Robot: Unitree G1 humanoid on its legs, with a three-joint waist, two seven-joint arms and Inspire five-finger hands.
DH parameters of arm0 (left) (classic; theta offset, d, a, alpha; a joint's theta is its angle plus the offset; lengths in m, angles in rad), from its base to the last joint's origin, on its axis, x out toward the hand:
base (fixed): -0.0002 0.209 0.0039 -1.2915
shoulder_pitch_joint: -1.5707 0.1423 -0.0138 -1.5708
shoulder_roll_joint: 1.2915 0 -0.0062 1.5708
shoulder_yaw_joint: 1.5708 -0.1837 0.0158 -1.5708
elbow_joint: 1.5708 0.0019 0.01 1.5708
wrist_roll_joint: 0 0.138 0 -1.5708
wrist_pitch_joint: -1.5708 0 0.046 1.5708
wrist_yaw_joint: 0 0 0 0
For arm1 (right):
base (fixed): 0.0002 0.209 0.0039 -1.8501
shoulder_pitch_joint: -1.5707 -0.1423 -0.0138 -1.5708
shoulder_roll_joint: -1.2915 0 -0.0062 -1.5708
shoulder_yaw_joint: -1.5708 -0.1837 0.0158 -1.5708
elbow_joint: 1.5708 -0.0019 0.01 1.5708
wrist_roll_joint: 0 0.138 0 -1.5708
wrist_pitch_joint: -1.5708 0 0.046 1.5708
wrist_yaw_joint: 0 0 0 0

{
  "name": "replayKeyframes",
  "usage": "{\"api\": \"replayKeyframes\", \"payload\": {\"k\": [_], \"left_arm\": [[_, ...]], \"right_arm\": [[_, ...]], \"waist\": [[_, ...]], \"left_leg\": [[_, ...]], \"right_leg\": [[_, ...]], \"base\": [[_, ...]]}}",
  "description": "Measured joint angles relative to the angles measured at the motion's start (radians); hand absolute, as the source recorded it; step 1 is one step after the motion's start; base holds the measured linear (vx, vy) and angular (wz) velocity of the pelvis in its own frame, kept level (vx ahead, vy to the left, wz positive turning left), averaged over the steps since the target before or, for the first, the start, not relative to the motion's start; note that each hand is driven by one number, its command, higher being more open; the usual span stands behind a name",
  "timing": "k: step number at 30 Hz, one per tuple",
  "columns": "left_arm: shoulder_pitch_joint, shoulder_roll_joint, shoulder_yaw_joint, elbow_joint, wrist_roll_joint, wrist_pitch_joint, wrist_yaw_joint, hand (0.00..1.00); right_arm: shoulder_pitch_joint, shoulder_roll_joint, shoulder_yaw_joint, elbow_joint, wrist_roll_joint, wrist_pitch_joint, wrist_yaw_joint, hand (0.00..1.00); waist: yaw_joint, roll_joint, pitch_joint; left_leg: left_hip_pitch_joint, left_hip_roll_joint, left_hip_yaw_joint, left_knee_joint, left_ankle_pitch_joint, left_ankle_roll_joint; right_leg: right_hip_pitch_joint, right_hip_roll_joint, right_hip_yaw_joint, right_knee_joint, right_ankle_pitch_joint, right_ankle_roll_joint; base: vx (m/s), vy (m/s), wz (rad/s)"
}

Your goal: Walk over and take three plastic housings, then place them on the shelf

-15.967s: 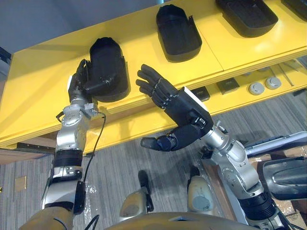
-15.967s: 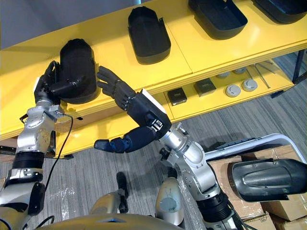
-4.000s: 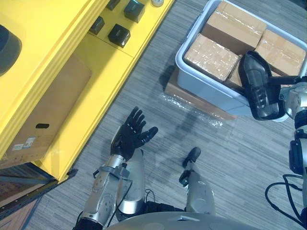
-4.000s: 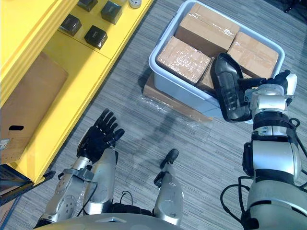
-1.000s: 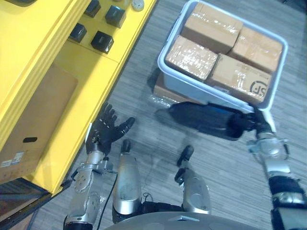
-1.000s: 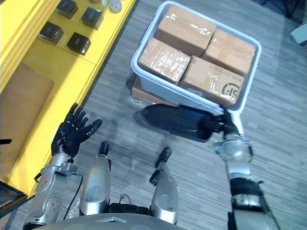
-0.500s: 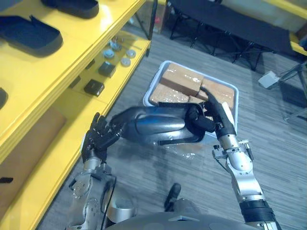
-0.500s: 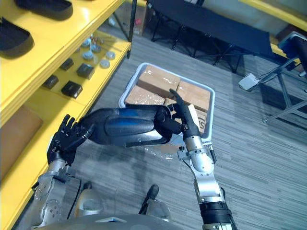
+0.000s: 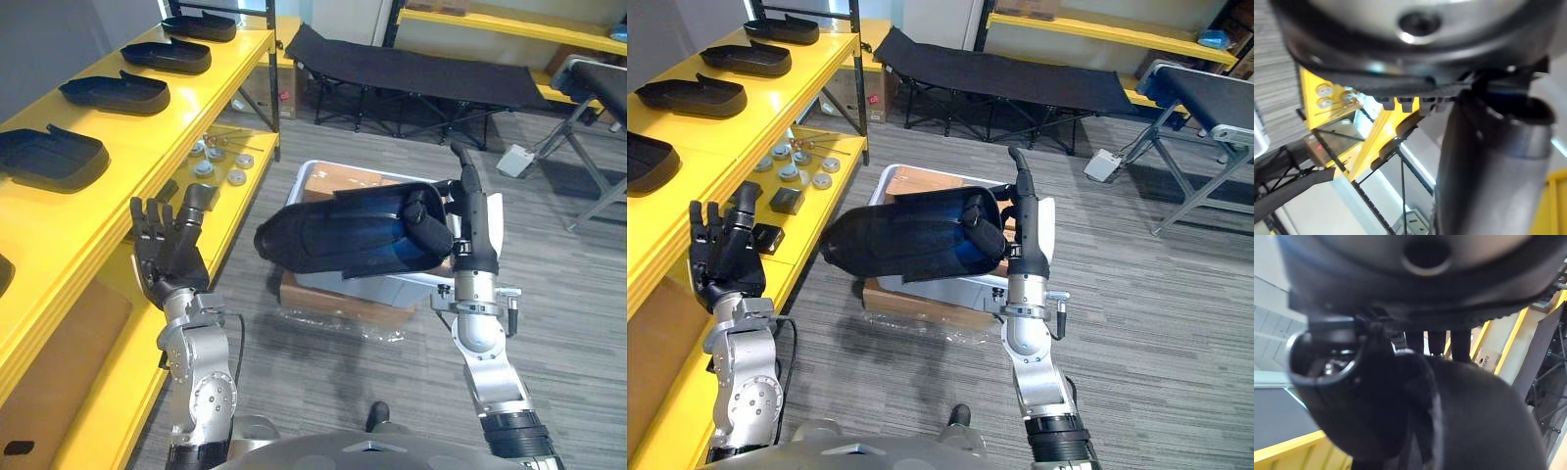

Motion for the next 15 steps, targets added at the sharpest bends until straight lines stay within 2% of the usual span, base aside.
{"api": "replayKeyframes", "payload": {"k": [2,5,8,10,15], "left_arm": [[-0.008,0.0,-0.013,0.004,-0.074,0.006,-0.022,1.0],[-0.019,-0.001,-0.022,0.004,-0.141,0.024,-0.033,1.0],[-0.027,-0.001,-0.031,0.03,-0.205,0.052,-0.055,1.0],[-0.027,-0.001,-0.032,0.068,-0.25,0.094,-0.084,1.0],[-0.027,0.001,-0.051,0.098,-0.307,0.15,-0.123,1.0]], "right_arm": [[-0.002,0.0,0.008,0.0,-0.001,-0.007,-0.012,0.0],[-0.004,0.002,0.034,0.0,-0.053,-0.011,-0.096,0.0],[-0.014,0.002,0.035,0.0,-0.114,-0.021,-0.235,0.0],[-0.024,0.002,0.027,0.0,-0.154,-0.062,-0.355,0.0],[-0.055,0.002,-0.009,-0.028,-0.24,-0.138,-0.543,0.0]], "waist": [[0.0,-0.001,-0.002],[-0.001,0.002,-0.009],[-0.002,0.012,-0.016],[-0.001,0.017,-0.023],[-0.002,0.023,-0.029]], "left_leg": [[0.003,-0.001,0.005,-0.004,0.001,0.001],[0.017,-0.003,0.014,-0.016,0.006,0.001],[0.018,-0.005,0.014,-0.021,0.008,0.002],[0.021,-0.007,0.016,-0.032,0.014,0.003],[0.024,-0.008,0.02,-0.033,0.014,0.003]], "right_leg": [[-0.002,0.0,0.005,0.0,0.001,0.001],[-0.002,-0.001,0.015,0.0,0.002,0.002],[-0.003,-0.002,0.017,0.0,0.003,0.003],[-0.004,-0.003,0.019,-0.001,0.003,0.003],[-0.005,-0.004,0.021,-0.001,0.003,0.003]], "base": [[0.02,0.023,-0.07],[0.01,0.017,-0.06],[0.0,0.0,0.0],[0.0,0.0,0.0],[-0.01,0.015,-0.02]]}}
